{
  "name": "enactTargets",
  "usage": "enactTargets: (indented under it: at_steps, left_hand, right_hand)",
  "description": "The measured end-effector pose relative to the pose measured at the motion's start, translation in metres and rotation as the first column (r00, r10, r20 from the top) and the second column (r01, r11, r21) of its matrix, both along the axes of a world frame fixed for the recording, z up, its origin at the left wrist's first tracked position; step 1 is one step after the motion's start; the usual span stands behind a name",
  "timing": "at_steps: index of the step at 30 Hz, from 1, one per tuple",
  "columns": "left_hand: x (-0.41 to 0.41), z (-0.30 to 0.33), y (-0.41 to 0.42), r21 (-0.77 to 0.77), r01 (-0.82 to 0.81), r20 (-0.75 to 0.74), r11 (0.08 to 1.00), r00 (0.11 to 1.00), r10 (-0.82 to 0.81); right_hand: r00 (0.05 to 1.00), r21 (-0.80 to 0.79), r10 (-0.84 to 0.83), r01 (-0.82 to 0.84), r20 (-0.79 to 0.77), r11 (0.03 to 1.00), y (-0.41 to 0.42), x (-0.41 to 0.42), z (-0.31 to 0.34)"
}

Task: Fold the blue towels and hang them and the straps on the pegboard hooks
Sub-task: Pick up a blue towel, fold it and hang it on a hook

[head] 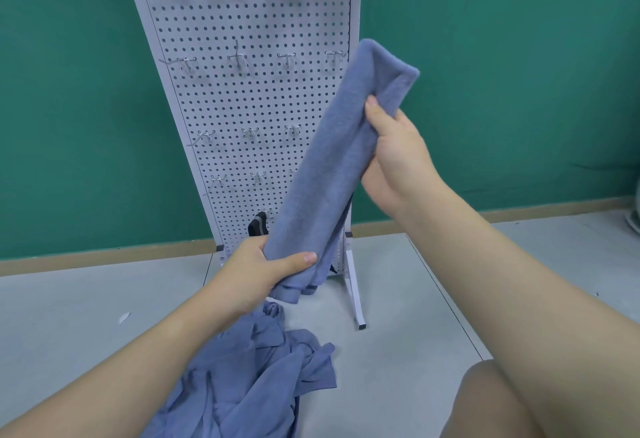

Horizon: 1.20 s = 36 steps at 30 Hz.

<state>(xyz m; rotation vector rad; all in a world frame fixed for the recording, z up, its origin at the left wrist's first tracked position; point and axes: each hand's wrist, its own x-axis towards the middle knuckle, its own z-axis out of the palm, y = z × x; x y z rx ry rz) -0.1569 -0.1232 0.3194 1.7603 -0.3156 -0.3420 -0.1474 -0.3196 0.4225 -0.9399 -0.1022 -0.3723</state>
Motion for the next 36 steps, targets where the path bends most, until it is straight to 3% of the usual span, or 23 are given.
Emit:
enactTargets:
  at_steps: [5,10,14,17,23,29,32,34,36]
  left_hand:
    - [0.006,0.001,0.002,0.093,0.026,0.062,0.995,0.998,-0.032]
    - [0.0,0.0,0.005,0.285,0.066,0.105,0.956,0.989,-0.1]
    - [-0.002,0.013,0.002,0.091,0.003,0.156,0.996,0.988,-0.018]
    - [0.0,0.022,-0.001,-0.068,-0.009,0.149,0.998,0.989,0.019]
    - [0.004,0.02,0.002,-0.069,-0.039,0.107,0.997,0.993,0.047]
    - [0.005,0.025,0.012,-0.097,-0.086,0.117,0.992,0.988,0.097]
    - [0.005,0.027,0.019,-0.118,-0.1,0.1,0.988,0.989,0.112]
    - [0.006,0.028,0.022,-0.142,-0.109,0.102,0.984,0.987,0.124]
    - [0.007,0.03,0.024,-0.166,-0.121,0.097,0.979,0.986,0.139]
  right_hand:
    - [0.997,0.104,-0.057,0.061,-0.042,0.993,-0.012,-0.003,0.001]
    - [0.995,-0.053,-0.009,0.004,-0.095,0.999,0.002,-0.003,-0.013]
    - [0.984,-0.194,0.04,-0.074,-0.174,0.978,0.025,-0.006,-0.031]
    - [0.98,-0.191,0.065,-0.102,-0.19,0.976,0.034,-0.009,-0.036]
    - [0.969,-0.199,-0.021,-0.03,-0.246,0.979,0.028,-0.008,-0.033]
    - [0.922,-0.338,-0.084,-0.052,-0.377,0.94,0.014,-0.005,-0.043]
    - [0.868,-0.596,-0.308,0.018,-0.389,0.803,0.008,-0.004,-0.051]
    - [0.836,-0.756,-0.459,0.084,-0.301,0.65,0.003,-0.005,-0.054]
    - [0.878,-0.846,-0.453,0.118,-0.155,0.52,0.0,-0.012,-0.053]
